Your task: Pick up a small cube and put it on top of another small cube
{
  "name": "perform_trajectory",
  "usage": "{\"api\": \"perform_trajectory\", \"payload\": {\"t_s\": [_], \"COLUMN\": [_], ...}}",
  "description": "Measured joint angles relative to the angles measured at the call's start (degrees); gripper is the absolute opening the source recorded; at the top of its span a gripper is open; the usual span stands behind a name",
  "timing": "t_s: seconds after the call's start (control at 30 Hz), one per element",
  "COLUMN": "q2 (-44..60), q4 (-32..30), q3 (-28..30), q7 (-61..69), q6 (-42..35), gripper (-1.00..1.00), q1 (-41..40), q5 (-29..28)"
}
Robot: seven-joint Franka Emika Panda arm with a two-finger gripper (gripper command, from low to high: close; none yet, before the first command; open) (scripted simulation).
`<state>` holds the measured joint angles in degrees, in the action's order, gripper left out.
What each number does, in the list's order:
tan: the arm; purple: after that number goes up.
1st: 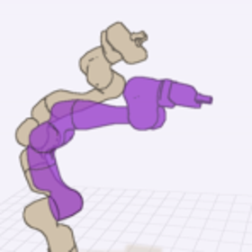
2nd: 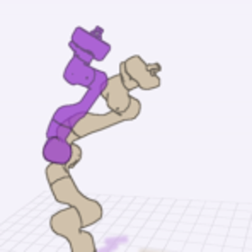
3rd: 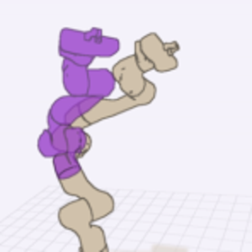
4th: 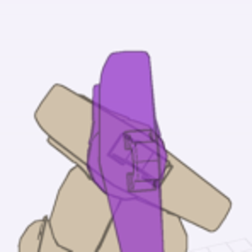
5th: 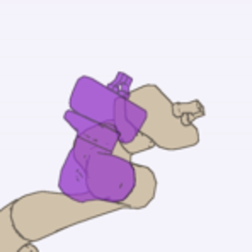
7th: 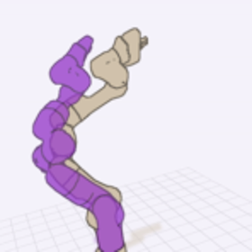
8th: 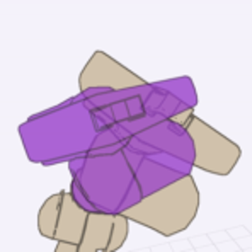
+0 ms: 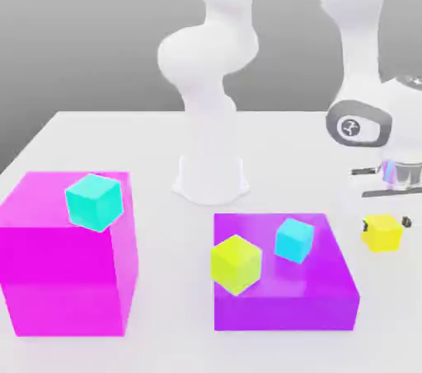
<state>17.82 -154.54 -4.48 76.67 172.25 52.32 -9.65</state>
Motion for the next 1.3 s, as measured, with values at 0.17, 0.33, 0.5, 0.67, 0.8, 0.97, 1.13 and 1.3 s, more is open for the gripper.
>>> {"api": "perform_trajectory", "payload": {"t_s": [0.17,0.33,0.5,0.67,0.8,0.97,1.13,1.3], "q2": [0.4,-5.9,-13.5,-19.0,-23.6,-29.7,-36.2,-36.4], "q4": [0.1,-1.0,-1.8,2.8,6.9,11.6,15.8,14.0], "q3": [0.3,-3.1,-3.2,2.9,8.0,16.5,24.8,31.1], "q7": [-0.1,2.7,6.3,13.9,21.7,31.3,39.8,45.4], "q6": [0.2,-4.7,-11.8,-22.4,-31.1,-41.5,-51.2,-48.9], "gripper": [-1.0,-1.0,-1.0,-1.0,-1.0,-1.0,-1.0,-1.0], "q1": [0.3,-2.2,-4.6,-18.6,-26.7,-34.0,-40.9,-44.4], "q5": [-0.1,3.7,6.4,3.0,1.8,0.7,-0.5,-0.7]}}
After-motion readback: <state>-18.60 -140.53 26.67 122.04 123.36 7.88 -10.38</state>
